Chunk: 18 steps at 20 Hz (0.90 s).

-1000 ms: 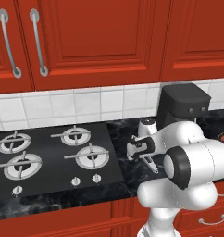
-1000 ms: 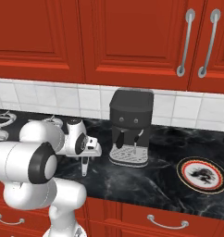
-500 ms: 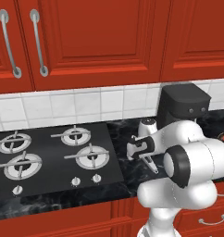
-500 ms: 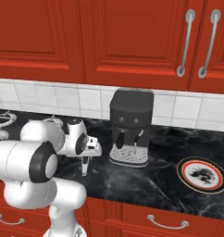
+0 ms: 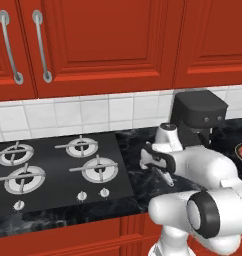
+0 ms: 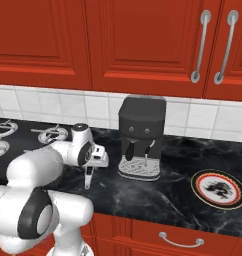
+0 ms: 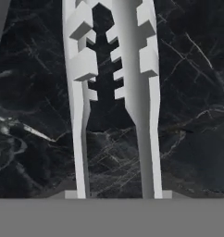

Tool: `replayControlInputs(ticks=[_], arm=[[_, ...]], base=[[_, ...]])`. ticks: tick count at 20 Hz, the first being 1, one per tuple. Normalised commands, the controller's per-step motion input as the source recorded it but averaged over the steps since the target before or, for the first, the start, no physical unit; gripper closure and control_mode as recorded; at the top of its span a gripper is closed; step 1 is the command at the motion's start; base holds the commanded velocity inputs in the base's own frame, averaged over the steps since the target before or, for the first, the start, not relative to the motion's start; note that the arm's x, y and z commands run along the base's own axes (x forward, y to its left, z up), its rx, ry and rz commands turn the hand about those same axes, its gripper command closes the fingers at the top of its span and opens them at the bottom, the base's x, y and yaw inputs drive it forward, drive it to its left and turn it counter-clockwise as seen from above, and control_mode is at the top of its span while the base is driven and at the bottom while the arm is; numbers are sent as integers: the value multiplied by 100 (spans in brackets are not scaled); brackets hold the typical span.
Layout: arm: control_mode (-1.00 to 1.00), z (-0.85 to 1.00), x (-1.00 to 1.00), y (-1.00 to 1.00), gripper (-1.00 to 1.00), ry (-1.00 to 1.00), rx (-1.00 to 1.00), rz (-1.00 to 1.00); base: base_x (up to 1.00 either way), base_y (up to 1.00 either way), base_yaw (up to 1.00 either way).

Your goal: Pick up the tongs from the counter and place them near the plate next to the oven.

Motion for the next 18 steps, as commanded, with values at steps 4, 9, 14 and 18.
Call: replayControlInputs(ticks=[4,9,14,18], arm=[[-100,96,-82,-1,100,-20,3,-8],[-100,100,-82,-11,100,-15,0,-10],[-100,71,-71,-50,100,-1,-2,-13],[-100,44,-34,-78,100,0,-8,-13]], base=[[0,0,0],[0,0,0],[0,0,0],[0,0,0]])
